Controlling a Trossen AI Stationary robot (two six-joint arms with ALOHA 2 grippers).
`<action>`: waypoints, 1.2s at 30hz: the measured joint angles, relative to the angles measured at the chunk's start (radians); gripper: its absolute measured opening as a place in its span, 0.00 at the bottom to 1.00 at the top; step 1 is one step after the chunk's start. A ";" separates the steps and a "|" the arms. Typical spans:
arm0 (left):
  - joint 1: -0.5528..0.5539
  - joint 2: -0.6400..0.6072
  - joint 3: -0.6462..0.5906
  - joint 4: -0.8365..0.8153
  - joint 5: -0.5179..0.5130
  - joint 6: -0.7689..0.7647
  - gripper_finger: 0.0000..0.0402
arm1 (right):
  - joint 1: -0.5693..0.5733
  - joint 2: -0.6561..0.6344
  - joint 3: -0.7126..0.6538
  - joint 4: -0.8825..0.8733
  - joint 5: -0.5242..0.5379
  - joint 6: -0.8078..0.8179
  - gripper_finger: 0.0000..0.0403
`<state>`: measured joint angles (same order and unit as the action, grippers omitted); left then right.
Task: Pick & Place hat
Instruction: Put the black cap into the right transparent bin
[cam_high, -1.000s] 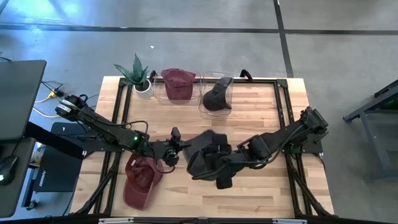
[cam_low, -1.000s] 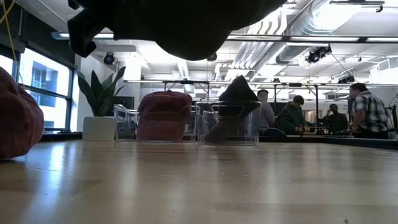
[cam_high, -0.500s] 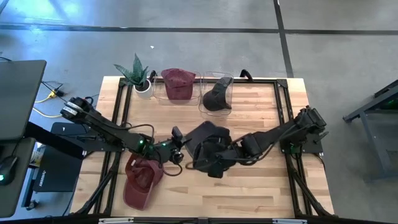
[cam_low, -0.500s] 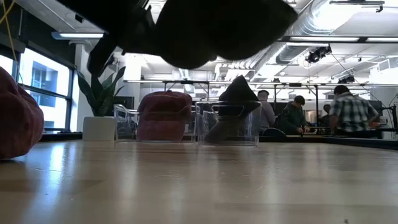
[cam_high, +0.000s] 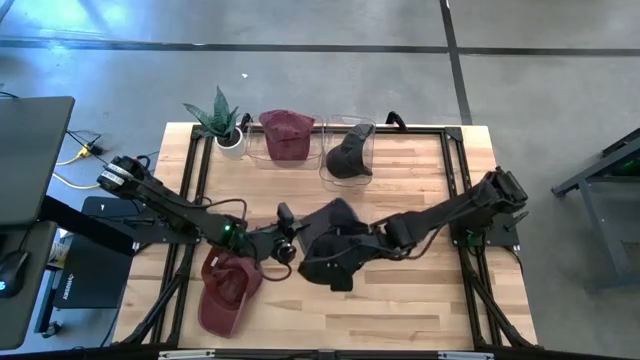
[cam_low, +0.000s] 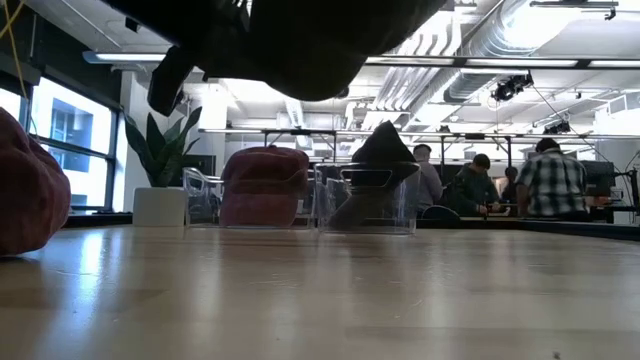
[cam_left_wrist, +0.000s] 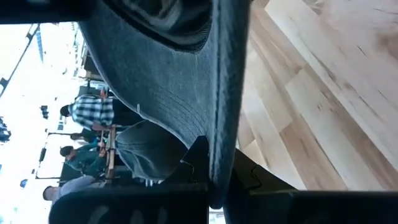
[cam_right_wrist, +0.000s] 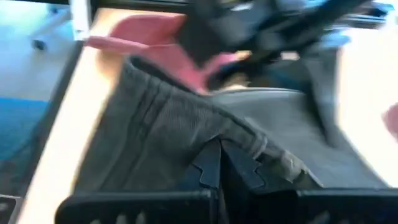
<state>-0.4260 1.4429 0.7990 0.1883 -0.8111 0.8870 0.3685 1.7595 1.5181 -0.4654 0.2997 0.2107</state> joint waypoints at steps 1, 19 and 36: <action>0.000 0.000 0.000 0.000 0.008 -0.001 0.00 | -0.001 -0.011 0.003 -0.023 0.011 0.012 0.00; 0.002 0.000 0.000 -0.003 0.088 -0.008 0.00 | -0.041 0.016 0.147 -0.535 -0.114 0.172 0.00; 0.000 0.000 0.000 -0.002 0.114 -0.028 0.00 | -0.020 -0.032 0.147 -0.542 -0.115 0.117 0.01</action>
<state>-0.4255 1.4433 0.7994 0.1859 -0.6967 0.8589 0.3488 1.7270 1.6653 -1.0071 0.1846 0.3274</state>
